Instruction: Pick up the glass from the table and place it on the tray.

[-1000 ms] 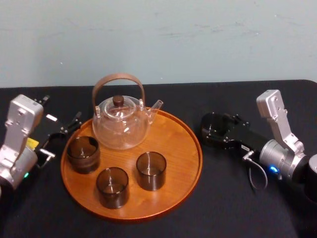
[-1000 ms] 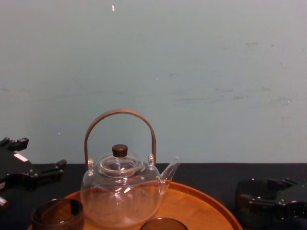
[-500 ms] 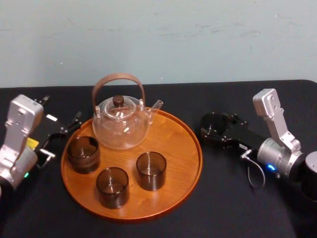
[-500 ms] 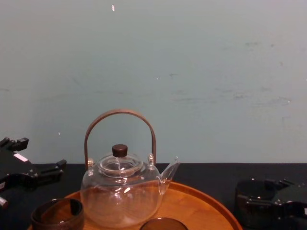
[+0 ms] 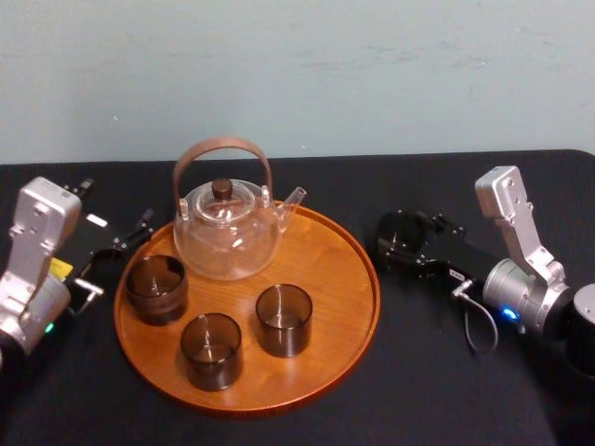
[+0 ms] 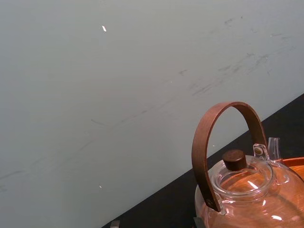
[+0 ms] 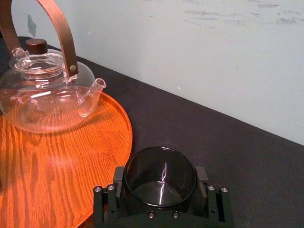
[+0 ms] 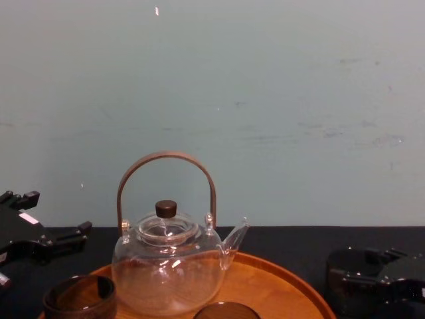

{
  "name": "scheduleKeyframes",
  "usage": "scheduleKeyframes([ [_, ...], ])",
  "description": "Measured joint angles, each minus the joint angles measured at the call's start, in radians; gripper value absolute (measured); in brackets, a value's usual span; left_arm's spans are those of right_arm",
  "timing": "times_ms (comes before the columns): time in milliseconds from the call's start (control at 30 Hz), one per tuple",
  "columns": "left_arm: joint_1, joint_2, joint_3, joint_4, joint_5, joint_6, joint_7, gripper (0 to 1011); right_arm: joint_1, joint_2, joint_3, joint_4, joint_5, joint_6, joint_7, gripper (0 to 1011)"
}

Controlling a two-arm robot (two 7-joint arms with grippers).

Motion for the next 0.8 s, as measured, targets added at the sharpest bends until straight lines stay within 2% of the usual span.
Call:
scheduleKeyframes([
  [800, 0.0, 0.0, 0.0, 0.0, 0.0, 0.0, 0.0, 1001, -0.004, 0.003, 0.004, -0.002, 0.012, -0.003, 0.012, 903],
])
